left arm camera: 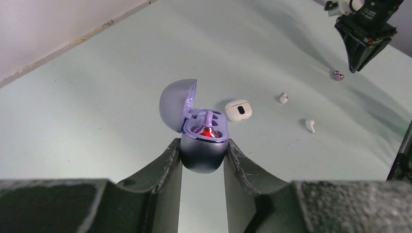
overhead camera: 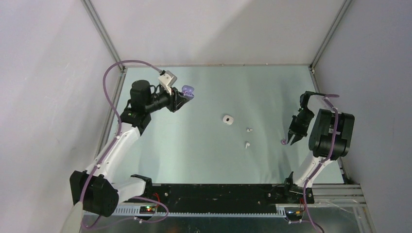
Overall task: Insert the wireless bluetooth earbuds into the charging case
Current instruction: Pick up the charging case from the center of the board.
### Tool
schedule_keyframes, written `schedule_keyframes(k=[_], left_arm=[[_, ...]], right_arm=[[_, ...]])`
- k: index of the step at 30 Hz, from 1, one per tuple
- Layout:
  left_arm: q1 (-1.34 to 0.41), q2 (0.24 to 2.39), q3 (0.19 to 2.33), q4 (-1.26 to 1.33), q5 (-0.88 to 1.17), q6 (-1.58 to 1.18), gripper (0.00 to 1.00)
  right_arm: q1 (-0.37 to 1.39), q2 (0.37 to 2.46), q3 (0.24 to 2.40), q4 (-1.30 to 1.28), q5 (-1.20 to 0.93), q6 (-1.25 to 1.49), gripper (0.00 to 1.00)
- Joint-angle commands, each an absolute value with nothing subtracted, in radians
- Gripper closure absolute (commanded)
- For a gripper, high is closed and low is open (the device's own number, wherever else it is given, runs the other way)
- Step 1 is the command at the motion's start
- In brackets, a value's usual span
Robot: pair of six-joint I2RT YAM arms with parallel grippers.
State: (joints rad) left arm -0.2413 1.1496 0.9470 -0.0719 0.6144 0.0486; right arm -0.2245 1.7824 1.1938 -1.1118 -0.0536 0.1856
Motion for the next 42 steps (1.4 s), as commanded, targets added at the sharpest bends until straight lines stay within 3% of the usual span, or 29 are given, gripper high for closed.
schedule_keyframes(k=[1, 10, 18, 42], left_arm=[[-0.234, 1.142, 1.026, -0.171, 0.599, 0.158, 1.0], [-0.233, 1.189, 1.089, -0.229, 0.592, 0.188, 1.0], [-0.234, 1.207, 1.11, -0.23, 0.589, 0.195, 1.0], [-0.235, 1.202, 1.096, -0.209, 0.583, 0.18, 1.0]], right_arm=[[-0.263, 1.804, 1.197, -1.064, -0.005, 0.294, 0.79], [-0.27, 1.839, 1.197, -1.003, -0.081, 0.339, 0.81], [-0.257, 1.851, 1.176, -1.002, -0.102, 0.339, 0.73], [-0.183, 1.827, 1.095, -0.893, -0.127, 0.327, 0.75]])
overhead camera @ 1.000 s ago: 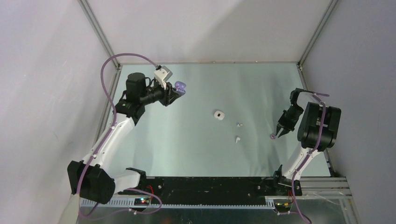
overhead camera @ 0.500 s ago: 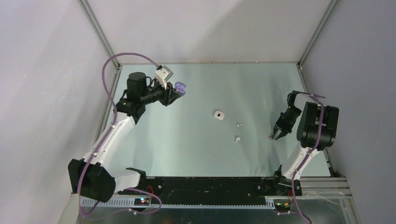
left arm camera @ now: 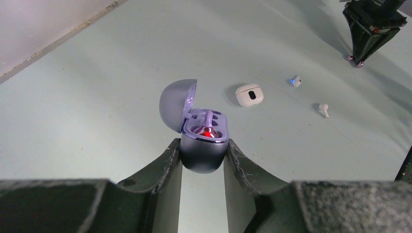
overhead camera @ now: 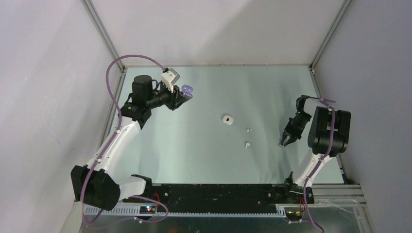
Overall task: Insert the wireless bluetooth earbuds into the charging case
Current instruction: Pick up the charging case from the center of the board.
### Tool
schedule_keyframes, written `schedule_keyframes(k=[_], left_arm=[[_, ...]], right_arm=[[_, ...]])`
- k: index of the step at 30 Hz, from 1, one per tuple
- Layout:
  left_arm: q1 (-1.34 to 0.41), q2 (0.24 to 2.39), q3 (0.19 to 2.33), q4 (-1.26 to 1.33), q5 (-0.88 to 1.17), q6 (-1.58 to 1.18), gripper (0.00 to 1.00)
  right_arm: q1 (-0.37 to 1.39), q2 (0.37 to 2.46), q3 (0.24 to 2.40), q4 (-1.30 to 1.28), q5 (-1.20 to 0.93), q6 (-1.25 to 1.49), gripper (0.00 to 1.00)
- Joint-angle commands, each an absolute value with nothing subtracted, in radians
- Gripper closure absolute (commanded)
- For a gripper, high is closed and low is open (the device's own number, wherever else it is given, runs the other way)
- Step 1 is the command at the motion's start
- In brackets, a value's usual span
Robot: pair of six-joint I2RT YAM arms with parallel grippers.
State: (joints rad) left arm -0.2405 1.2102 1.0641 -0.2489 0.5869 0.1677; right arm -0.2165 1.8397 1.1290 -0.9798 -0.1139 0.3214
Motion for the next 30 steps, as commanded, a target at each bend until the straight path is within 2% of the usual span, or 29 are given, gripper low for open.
schedule_keyframes(k=[1, 8, 13, 19, 22, 30], left_arm=[[-0.235, 1.202, 1.095, -0.208, 0.582, 0.181, 1.0], [-0.235, 1.201, 1.08, -0.169, 0.598, 0.161, 1.0], [-0.235, 1.199, 1.064, -0.144, 0.615, 0.156, 1.0], [-0.235, 1.215, 1.049, -0.096, 0.645, 0.131, 1.0], [-0.236, 1.226, 1.042, -0.048, 0.686, 0.099, 1.0], [-0.28, 1.291, 1.048, 0.158, 0.754, 0.013, 1.0]], right_arm=[[-0.179, 1.823, 1.088, -0.882, -0.127, 0.321, 0.75], [-0.128, 1.793, 1.051, -0.806, -0.117, 0.266, 0.82], [-0.125, 1.758, 1.058, -0.761, -0.126, 0.17, 1.0], [-0.117, 1.664, 1.104, -0.722, -0.136, 0.049, 1.0], [-0.074, 1.54, 1.114, -0.649, -0.127, -0.009, 1.0], [0.191, 1.255, 1.193, -0.352, -0.185, -0.026, 1.0]])
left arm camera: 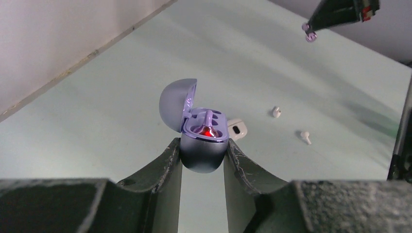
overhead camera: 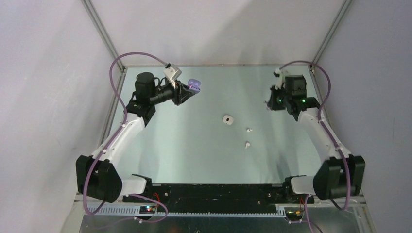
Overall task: Insert the wireless bluetooth earbuds into the charging case
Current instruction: Insert the right earbud into the right side groove of the charging case.
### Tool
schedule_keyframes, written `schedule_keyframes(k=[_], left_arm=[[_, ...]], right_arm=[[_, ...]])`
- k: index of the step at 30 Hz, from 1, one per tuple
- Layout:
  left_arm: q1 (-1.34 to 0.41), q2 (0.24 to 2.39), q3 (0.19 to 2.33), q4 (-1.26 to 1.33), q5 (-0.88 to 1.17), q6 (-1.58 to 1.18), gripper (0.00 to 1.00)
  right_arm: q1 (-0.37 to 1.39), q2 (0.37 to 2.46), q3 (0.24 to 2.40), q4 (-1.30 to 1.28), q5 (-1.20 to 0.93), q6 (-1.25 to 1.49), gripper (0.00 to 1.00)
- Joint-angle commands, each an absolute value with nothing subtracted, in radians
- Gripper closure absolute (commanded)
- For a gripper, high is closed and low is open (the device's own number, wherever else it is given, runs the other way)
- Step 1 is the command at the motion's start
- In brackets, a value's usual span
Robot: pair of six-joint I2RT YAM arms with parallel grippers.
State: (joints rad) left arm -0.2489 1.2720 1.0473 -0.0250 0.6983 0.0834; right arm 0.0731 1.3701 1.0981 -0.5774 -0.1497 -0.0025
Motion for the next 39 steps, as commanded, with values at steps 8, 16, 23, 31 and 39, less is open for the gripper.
schedule_keyframes(k=[8, 16, 23, 31, 39], left_arm=[[-0.425, 1.317, 1.065, 0.464, 0.581, -0.059, 1.0], [-0.484, 1.31, 1.128, 0.568, 0.393, -0.087, 1.0], [-0.511, 1.291, 1.137, 0.609, 0.293, -0.13, 1.0], [-0.514, 1.286, 1.138, 0.63, 0.334, -0.171, 1.0], [-0.514, 1.282, 1.144, 0.653, 0.353, -0.2, 1.0]], right_arm=[[0.45, 1.29, 1.447, -0.155, -0.031, 0.081, 1.0], [0.541, 1.383, 1.614, -0.022, 0.028, 0.151, 1.0], [0.628, 1.405, 1.601, 0.089, 0.091, 0.161, 1.0], [0.666, 1.426, 1.587, 0.13, 0.081, 0.163, 1.0], [0.683, 1.456, 1.588, 0.139, 0.097, 0.153, 1.0]])
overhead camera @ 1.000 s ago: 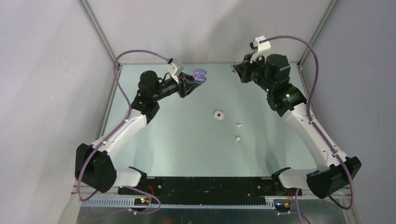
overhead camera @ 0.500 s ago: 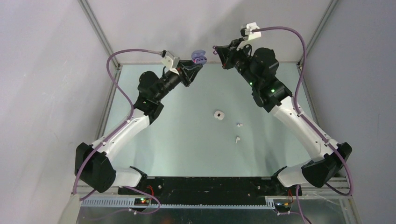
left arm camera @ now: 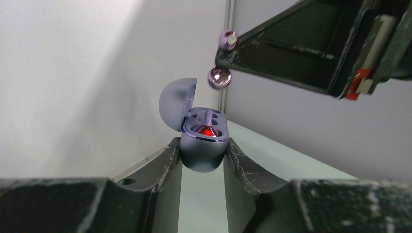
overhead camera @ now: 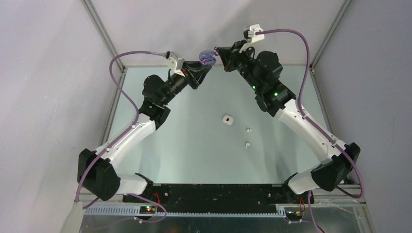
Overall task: Insert the wireless bluetooth earbuds into the charging case
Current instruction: Insert the right earbud into the right side groove of the charging case.
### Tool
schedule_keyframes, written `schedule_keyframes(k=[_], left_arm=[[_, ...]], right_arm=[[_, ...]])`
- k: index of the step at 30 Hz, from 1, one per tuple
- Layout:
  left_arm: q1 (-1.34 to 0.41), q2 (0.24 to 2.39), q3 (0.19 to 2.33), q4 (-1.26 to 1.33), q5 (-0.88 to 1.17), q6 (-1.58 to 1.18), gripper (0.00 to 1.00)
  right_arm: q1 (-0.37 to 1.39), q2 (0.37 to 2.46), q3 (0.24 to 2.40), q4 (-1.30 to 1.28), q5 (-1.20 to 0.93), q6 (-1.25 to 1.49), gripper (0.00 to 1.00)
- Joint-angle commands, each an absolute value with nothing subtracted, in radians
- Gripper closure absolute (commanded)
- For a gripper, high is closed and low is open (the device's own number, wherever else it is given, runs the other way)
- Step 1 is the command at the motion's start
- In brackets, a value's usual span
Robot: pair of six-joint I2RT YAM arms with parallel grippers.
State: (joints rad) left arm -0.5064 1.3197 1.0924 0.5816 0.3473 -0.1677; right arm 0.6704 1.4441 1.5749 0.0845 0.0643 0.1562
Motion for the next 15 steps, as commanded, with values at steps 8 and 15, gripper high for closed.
schedule_keyframes(k=[8, 15], left_arm=[[-0.514, 1.283, 1.157, 0.659, 0.341, -0.223, 1.0], [-0.514, 1.283, 1.164, 0.651, 0.296, -0.233, 1.0]], right_arm=[[0.701, 1.468, 1.583, 0.14, 0.102, 0.139, 1.0], [0.722, 1.466, 1.565, 0.161, 0.09, 0.071, 1.0]])
